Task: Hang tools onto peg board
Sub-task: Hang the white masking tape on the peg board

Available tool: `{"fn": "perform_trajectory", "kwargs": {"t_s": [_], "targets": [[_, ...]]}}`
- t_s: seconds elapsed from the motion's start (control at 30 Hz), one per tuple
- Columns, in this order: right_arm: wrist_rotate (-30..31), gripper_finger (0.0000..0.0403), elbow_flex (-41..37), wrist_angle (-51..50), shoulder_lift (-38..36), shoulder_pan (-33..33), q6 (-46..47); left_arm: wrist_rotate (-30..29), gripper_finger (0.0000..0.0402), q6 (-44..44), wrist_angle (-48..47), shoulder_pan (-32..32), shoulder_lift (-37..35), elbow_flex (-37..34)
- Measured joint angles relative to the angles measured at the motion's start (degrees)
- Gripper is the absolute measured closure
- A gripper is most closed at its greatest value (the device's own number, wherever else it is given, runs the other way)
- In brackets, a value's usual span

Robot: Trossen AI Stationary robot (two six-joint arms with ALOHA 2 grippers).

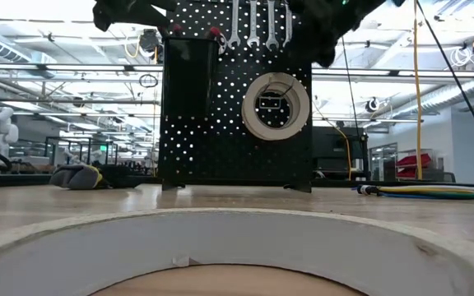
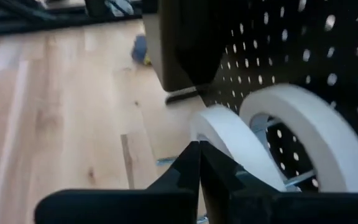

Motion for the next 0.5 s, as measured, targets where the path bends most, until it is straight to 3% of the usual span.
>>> {"fn": "perform_trajectory", "kwargs": {"t_s": [0.13, 0.5], "targets": [[1.1, 0.0402, 0.0, 0.4, 2.6, -0.1, 0.2, 0.0, 0.0219, -0.3, 0.0, 0.0, 0.0, 0.0], [12.3, 0.0402, 0.0, 3.7, 4.2, -1.7, 1.7, 0.3, 0.0219, -1.5, -0.7, 0.0, 0.0, 0.0]]}}
